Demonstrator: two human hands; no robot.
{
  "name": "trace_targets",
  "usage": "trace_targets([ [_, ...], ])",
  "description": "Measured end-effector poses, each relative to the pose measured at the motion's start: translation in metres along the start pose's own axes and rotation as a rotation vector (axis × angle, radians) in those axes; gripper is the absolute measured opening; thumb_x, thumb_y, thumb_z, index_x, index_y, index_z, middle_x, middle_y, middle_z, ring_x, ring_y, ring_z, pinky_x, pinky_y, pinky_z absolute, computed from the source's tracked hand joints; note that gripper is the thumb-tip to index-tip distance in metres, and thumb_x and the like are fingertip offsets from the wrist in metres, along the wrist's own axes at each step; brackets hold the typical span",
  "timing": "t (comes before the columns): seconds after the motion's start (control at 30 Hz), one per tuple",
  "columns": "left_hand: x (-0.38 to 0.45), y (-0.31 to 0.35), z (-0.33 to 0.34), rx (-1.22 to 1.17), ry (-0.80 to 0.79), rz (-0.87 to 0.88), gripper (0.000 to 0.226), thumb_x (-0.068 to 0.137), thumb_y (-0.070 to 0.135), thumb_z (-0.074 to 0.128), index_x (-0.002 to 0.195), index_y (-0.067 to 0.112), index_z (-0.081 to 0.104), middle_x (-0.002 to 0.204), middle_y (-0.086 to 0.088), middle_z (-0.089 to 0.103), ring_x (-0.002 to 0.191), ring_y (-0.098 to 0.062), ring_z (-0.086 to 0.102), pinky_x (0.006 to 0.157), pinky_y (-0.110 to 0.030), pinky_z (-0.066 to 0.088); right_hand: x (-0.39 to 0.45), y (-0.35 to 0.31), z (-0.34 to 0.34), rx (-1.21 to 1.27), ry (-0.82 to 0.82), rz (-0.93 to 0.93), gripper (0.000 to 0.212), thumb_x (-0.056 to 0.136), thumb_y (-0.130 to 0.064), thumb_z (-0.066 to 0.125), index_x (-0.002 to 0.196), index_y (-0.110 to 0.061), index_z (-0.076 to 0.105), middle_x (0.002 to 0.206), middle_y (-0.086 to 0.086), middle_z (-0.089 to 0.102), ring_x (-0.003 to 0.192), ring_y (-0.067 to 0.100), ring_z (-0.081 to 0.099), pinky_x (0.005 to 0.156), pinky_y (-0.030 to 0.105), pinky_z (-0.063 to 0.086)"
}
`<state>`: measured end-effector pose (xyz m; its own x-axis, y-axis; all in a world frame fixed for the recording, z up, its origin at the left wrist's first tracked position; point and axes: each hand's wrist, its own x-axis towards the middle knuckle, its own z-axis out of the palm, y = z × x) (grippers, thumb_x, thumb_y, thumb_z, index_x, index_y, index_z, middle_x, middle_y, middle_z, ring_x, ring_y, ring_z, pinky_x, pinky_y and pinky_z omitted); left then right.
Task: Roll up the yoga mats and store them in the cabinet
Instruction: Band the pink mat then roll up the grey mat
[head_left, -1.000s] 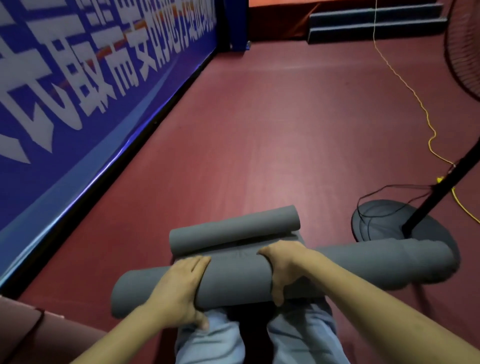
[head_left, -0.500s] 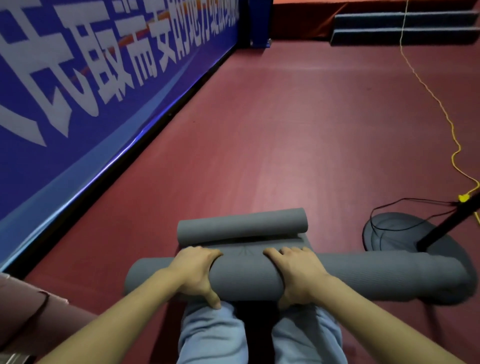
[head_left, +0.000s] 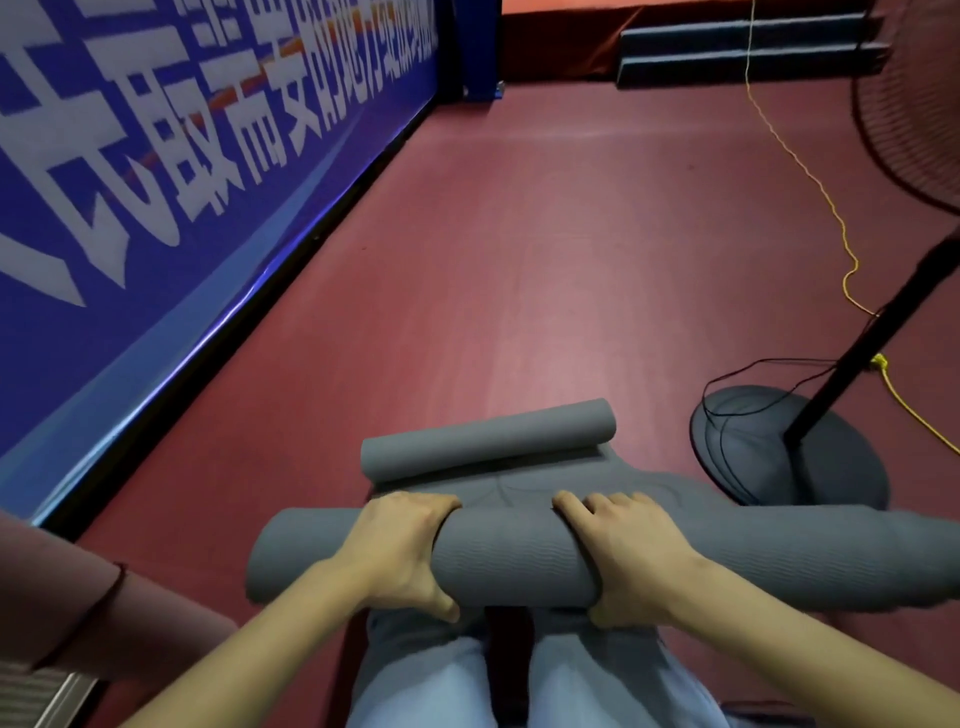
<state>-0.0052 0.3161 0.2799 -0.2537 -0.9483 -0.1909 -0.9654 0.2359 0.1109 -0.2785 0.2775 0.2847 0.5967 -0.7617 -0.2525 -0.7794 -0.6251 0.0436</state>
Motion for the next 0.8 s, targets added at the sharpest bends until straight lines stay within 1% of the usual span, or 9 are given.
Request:
trace_targets([
  [0.23, -0.03, 0.007, 0.002, -0.02, -0.103, 0.066, 0.083, 0.037, 0.081, 0.072, 0.108, 0.042, 0.056, 0.1, 0.022, 0.067, 0.092, -0.009, 0.064, 0.076, -0.031, 0.048, -0.04, -0.021, -0.005, 0.0, -0.061, -0.03, 0.095, 0.057, -0.053, 0.078, 0.133, -0.021, 0.031, 0.106, 0.004, 0.058, 0.096, 0.031, 0.057, 0.083, 0.039, 0.045],
  [0.37, -0.026, 0.012, -0.002, 0.003, -0.185, 0.065, 0.086, 0.035, 0.082, 0.074, 0.108, 0.04, 0.058, 0.101, 0.02, 0.068, 0.094, -0.011, 0.065, 0.078, -0.033, 0.049, -0.046, -0.021, 0.004, 0.043, -0.102, -0.02, 0.099, 0.058, -0.056, 0.08, 0.138, -0.02, 0.032, 0.115, 0.006, 0.057, 0.103, 0.033, 0.058, 0.088, 0.041, 0.045],
  [0.47, -0.007, 0.012, -0.01, 0.053, -0.278, 0.059, 0.094, 0.032, 0.084, 0.076, 0.112, 0.036, 0.062, 0.102, 0.016, 0.07, 0.093, -0.016, 0.066, 0.08, -0.034, 0.051, -0.045, -0.02, 0.014, 0.078, -0.036, -0.007, 0.101, 0.061, -0.058, 0.077, 0.142, -0.018, 0.032, 0.126, 0.005, 0.053, 0.113, 0.031, 0.054, 0.097, 0.045, 0.042],
  [0.53, 0.005, 0.01, -0.015, -0.011, -0.36, 0.042, 0.093, 0.03, 0.081, 0.082, 0.11, 0.035, 0.066, 0.097, 0.018, 0.069, 0.087, -0.012, 0.065, 0.079, -0.031, 0.053, -0.045, -0.025, 0.026, 0.027, 0.029, 0.005, 0.107, 0.058, -0.056, 0.077, 0.145, -0.013, 0.032, 0.131, 0.007, 0.051, 0.117, 0.031, 0.051, 0.102, 0.048, 0.039],
  [0.6, 0.015, 0.006, -0.016, -0.075, -0.419, 0.03, 0.087, 0.03, 0.077, 0.087, 0.104, 0.034, 0.068, 0.092, 0.02, 0.067, 0.083, -0.007, 0.063, 0.078, -0.029, 0.054, -0.041, -0.034, 0.036, -0.017, 0.028, 0.047, 0.111, 0.051, -0.055, 0.081, 0.142, -0.009, 0.035, 0.129, 0.009, 0.051, 0.115, 0.033, 0.052, 0.101, 0.05, 0.04],
  [0.63, 0.018, 0.004, -0.015, -0.092, -0.434, 0.027, 0.088, 0.03, 0.076, 0.089, 0.105, 0.035, 0.068, 0.095, 0.02, 0.067, 0.084, -0.006, 0.062, 0.079, -0.029, 0.054, -0.038, -0.036, 0.037, -0.015, 0.012, 0.068, 0.108, 0.05, -0.053, 0.082, 0.138, -0.01, 0.037, 0.125, 0.008, 0.051, 0.112, 0.033, 0.053, 0.098, 0.049, 0.04],
  [0.7, 0.021, 0.001, -0.01, -0.108, -0.442, 0.014, 0.105, 0.031, 0.078, 0.087, 0.125, 0.037, 0.064, 0.113, 0.02, 0.066, 0.1, -0.007, 0.062, 0.09, -0.029, 0.053, -0.029, -0.033, 0.032, -0.007, -0.004, 0.066, 0.095, 0.053, -0.049, 0.084, 0.129, -0.013, 0.04, 0.117, 0.007, 0.052, 0.104, 0.032, 0.056, 0.087, 0.044, 0.04],
  [0.73, 0.021, 0.0, -0.007, -0.093, -0.436, 0.009, 0.118, 0.034, 0.08, 0.084, 0.139, 0.037, 0.055, 0.128, 0.017, 0.062, 0.114, -0.01, 0.059, 0.099, -0.03, 0.049, -0.024, -0.029, 0.028, -0.007, -0.019, 0.041, 0.091, 0.053, -0.049, 0.085, 0.125, -0.015, 0.04, 0.114, 0.006, 0.052, 0.1, 0.031, 0.056, 0.084, 0.042, 0.04],
  [0.8, 0.021, -0.002, -0.001, -0.034, -0.411, 0.01, 0.14, 0.041, 0.087, 0.075, 0.159, 0.027, 0.03, 0.154, 0.006, 0.042, 0.141, -0.016, 0.039, 0.116, -0.032, 0.034, -0.015, -0.017, 0.016, 0.01, -0.076, -0.022, 0.093, 0.05, -0.053, 0.088, 0.121, -0.016, 0.041, 0.112, 0.006, 0.055, 0.097, 0.03, 0.058, 0.083, 0.041, 0.044],
])
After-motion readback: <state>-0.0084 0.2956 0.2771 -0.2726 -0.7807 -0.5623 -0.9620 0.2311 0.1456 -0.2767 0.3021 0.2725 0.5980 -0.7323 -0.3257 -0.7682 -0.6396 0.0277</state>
